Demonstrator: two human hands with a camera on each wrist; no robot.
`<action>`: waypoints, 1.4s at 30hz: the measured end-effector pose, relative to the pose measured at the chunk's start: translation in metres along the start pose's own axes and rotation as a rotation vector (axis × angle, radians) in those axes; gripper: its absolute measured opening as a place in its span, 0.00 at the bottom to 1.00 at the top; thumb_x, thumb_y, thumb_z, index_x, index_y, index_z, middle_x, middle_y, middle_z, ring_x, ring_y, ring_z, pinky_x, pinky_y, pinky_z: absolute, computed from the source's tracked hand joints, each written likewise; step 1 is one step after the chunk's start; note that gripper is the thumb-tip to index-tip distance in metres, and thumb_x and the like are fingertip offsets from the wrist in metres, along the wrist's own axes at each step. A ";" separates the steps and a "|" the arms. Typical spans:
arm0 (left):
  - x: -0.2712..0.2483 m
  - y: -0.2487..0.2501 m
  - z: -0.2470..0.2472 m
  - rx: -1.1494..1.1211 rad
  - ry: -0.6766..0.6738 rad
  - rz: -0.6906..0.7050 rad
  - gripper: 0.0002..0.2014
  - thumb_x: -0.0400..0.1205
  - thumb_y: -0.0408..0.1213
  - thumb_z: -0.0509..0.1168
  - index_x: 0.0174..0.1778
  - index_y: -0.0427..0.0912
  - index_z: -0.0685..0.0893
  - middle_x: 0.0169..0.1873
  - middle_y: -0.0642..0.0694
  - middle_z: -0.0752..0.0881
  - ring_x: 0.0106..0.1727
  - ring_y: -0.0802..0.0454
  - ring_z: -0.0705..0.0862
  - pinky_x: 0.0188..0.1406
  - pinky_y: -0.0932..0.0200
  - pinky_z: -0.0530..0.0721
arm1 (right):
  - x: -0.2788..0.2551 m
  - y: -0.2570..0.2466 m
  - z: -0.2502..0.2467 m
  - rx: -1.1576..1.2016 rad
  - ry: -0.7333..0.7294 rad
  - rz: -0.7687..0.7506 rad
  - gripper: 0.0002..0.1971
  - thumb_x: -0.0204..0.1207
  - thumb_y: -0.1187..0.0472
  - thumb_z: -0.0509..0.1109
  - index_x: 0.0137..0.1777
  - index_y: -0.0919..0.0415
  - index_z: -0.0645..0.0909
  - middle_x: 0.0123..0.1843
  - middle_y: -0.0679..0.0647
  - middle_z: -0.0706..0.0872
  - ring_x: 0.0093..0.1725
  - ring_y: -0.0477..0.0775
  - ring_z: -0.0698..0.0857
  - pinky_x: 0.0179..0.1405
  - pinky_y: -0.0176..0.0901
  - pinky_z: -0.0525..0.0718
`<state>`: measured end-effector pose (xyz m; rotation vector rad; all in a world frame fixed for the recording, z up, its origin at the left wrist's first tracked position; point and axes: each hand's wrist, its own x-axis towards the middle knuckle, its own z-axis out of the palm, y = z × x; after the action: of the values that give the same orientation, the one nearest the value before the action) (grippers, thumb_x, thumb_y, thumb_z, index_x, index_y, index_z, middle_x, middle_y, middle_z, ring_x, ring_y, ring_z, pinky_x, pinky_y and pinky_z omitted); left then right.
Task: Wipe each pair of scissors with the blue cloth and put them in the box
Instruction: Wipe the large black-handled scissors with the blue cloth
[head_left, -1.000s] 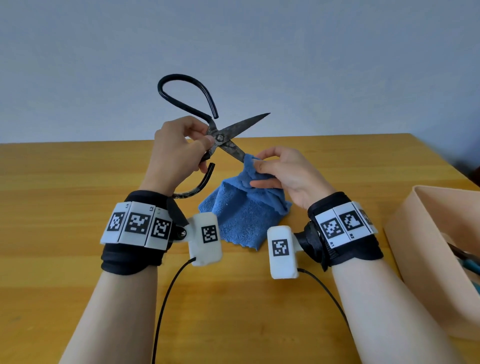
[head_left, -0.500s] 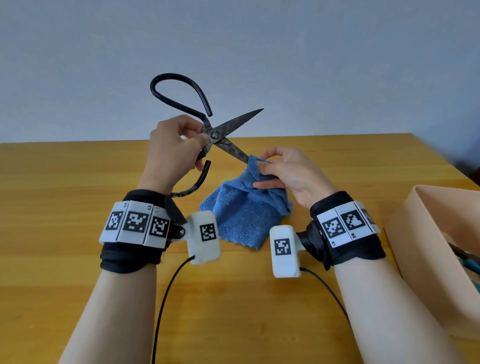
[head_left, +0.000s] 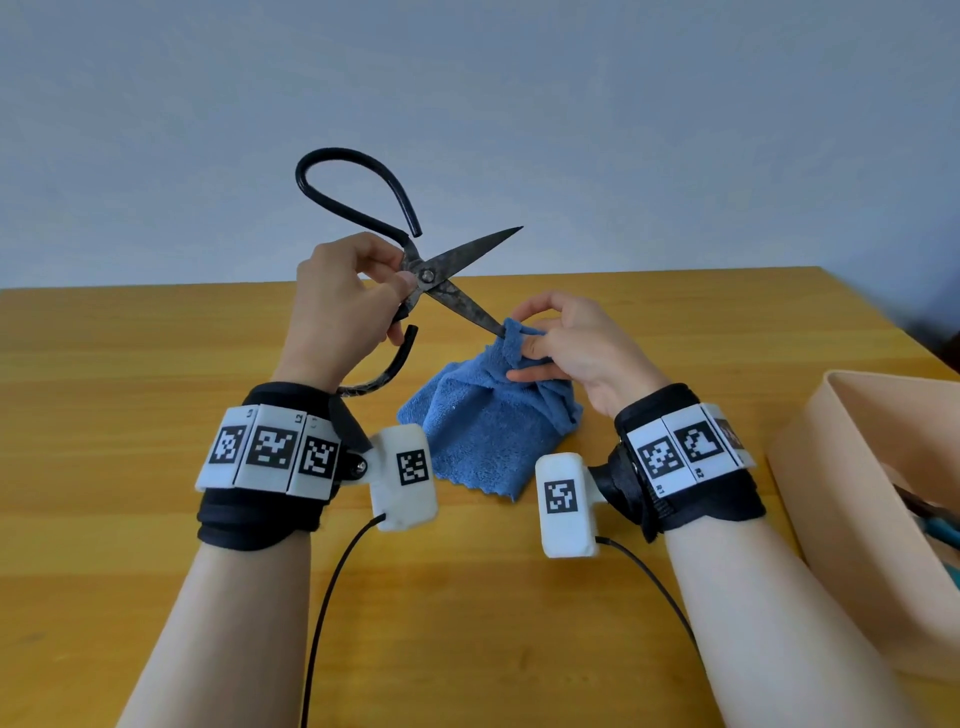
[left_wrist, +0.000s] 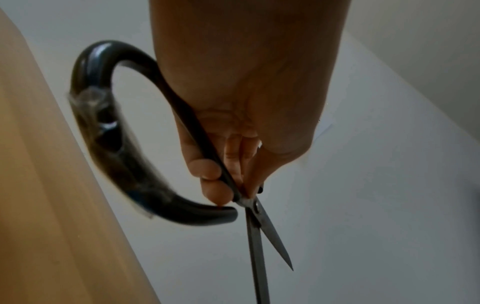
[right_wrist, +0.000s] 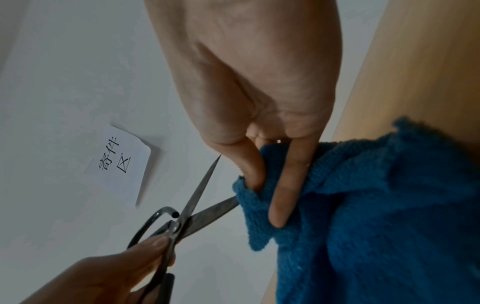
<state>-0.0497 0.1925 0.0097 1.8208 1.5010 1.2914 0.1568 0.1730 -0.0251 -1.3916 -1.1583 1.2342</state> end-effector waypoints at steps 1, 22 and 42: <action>0.000 0.001 0.002 0.006 -0.005 0.011 0.02 0.82 0.32 0.69 0.47 0.42 0.85 0.35 0.53 0.87 0.20 0.49 0.85 0.36 0.55 0.82 | 0.001 0.001 0.000 -0.011 0.021 -0.004 0.13 0.80 0.79 0.65 0.58 0.65 0.81 0.55 0.61 0.89 0.49 0.60 0.92 0.38 0.46 0.93; -0.007 0.016 0.024 0.064 -0.070 0.029 0.02 0.81 0.32 0.68 0.48 0.41 0.85 0.42 0.47 0.89 0.18 0.54 0.84 0.24 0.65 0.82 | -0.002 -0.005 0.005 0.136 -0.003 -0.164 0.06 0.76 0.75 0.70 0.45 0.66 0.86 0.42 0.63 0.88 0.43 0.55 0.87 0.53 0.46 0.87; -0.007 0.016 0.020 0.056 -0.100 0.008 0.03 0.82 0.32 0.69 0.50 0.41 0.86 0.42 0.48 0.88 0.20 0.51 0.85 0.28 0.61 0.81 | 0.002 -0.002 0.005 0.086 0.004 -0.080 0.18 0.73 0.72 0.78 0.54 0.60 0.73 0.39 0.53 0.91 0.43 0.58 0.89 0.58 0.56 0.89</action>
<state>-0.0246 0.1856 0.0109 1.8991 1.4918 1.1551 0.1522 0.1750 -0.0235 -1.2716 -1.1340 1.2104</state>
